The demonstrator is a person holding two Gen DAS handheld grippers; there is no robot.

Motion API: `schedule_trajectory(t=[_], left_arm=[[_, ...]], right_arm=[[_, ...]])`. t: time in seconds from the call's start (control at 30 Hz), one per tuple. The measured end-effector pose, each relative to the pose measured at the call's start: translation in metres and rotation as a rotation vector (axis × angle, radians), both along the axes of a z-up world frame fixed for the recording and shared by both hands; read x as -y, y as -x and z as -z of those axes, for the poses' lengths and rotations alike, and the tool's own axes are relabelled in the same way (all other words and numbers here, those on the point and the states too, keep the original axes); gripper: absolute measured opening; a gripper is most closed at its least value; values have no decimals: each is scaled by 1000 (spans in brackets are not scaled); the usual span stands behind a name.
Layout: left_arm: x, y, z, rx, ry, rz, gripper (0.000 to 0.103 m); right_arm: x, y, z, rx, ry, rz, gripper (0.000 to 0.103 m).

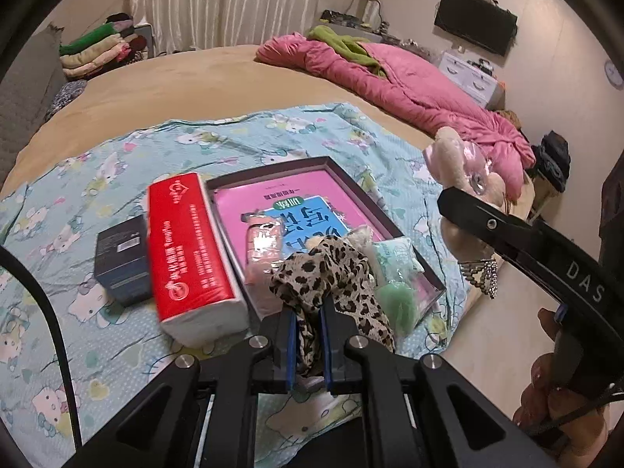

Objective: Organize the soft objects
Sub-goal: 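Carry the scrunchie and pink bunny over the pink tray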

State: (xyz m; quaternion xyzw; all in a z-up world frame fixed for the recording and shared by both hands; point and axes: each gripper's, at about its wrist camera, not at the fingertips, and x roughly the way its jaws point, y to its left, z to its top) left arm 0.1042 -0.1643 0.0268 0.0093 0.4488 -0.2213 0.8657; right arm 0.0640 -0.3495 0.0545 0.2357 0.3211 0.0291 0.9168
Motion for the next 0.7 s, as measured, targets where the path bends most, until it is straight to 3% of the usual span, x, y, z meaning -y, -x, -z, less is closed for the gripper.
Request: schedule_trajectory(t=[0.7], left_arm=[[47,-32,57,-86,-84,52,10]], right_arm=[[11,-28,50,-114,5,-37,43]])
